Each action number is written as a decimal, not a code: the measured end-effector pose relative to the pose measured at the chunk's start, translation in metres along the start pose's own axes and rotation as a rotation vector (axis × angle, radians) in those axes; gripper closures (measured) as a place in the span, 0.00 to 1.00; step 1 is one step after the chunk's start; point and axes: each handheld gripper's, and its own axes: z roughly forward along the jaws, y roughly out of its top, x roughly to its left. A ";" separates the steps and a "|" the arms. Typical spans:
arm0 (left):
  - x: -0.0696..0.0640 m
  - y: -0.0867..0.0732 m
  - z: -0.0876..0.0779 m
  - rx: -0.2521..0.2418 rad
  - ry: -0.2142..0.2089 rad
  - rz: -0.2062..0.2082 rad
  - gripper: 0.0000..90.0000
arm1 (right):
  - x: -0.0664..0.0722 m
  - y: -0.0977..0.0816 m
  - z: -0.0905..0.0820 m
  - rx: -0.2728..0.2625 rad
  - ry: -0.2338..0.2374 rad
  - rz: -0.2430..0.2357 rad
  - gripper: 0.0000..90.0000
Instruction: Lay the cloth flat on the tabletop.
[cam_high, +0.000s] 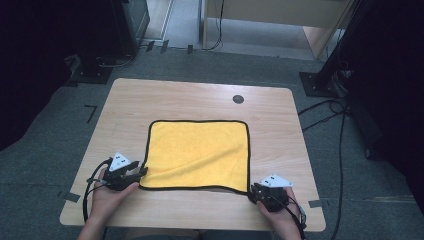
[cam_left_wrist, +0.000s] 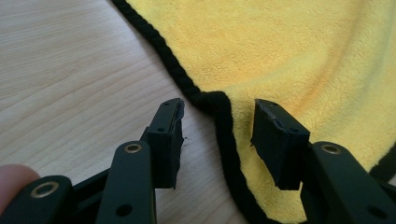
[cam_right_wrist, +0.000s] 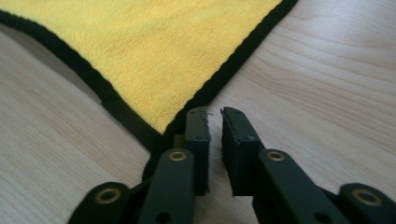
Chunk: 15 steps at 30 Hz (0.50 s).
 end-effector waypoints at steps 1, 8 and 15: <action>-0.001 0.000 0.000 0.013 -0.017 0.009 0.59 | -0.001 -0.001 -0.003 -0.023 0.049 0.032 0.76; -0.010 0.001 0.003 0.057 -0.004 0.088 0.58 | 0.013 -0.007 -0.002 -0.005 0.057 -0.046 0.86; -0.009 -0.002 0.000 0.060 -0.039 0.094 0.56 | 0.001 -0.008 -0.014 0.071 0.079 -0.073 0.97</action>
